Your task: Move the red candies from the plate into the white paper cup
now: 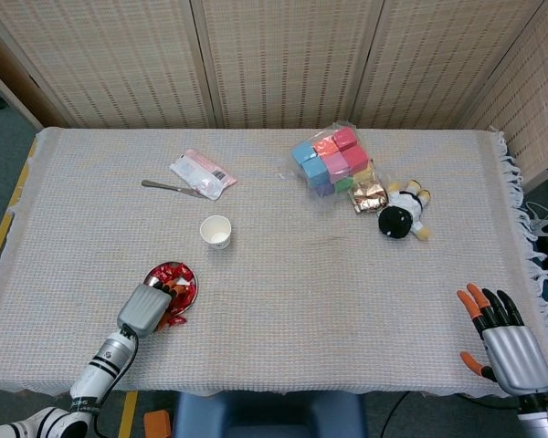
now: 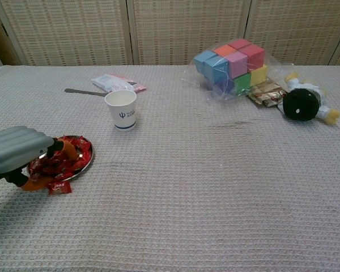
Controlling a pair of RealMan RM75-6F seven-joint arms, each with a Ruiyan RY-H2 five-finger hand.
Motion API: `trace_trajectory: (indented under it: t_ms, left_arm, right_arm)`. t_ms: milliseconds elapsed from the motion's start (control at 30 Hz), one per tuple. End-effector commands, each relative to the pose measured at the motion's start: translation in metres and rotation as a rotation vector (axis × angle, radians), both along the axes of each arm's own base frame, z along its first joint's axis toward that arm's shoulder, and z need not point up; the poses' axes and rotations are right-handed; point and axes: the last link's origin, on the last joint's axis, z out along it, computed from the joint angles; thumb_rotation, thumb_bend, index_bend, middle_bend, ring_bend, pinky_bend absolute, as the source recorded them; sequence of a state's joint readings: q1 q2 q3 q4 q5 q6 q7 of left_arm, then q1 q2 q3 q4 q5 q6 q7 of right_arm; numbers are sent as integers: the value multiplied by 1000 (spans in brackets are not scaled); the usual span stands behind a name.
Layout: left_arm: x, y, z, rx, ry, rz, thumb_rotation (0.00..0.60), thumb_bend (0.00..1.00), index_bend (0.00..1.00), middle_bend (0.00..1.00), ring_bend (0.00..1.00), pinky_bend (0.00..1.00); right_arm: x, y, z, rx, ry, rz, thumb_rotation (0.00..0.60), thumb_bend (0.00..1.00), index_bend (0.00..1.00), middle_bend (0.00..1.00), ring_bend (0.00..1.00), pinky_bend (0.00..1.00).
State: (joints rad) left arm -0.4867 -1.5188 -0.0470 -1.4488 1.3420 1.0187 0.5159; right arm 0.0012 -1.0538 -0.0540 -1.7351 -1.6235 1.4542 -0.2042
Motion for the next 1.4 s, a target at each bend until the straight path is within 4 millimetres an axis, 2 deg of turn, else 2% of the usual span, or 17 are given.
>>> trace_trajectory:
  t_ms: [33,433,767,1167,1400]
  left_arm:
    - [0,1,0,2,-1,-1,600,401,311,304,364,985]
    - [-2,6,3,16,-16,-5,600,406,402,412,443,1000]
    - [1,10,9,54,-32,-40,600,417,517,527,528,1000]
    - [1,15,12,81,-57,-65,600,531,643,658,606,1000]
    - [6,18,18,104,-78,-84,600,571,669,684,625,1000]
  right_arm:
    - [0,0,0,2,1,-2,600,114,0,0,0,0]
    - [-1,-2,-1,5,3,-12,600,114,0,0,0,0]
    - [-1,-2,-1,6,2,-15,600,113,0,0,0,0]
    - [-1,-2,-1,8,2,-16,600,113,0,0,0,0]
    - [-1,-3,-1,5,1,-18,600,113,0,0,0,0]
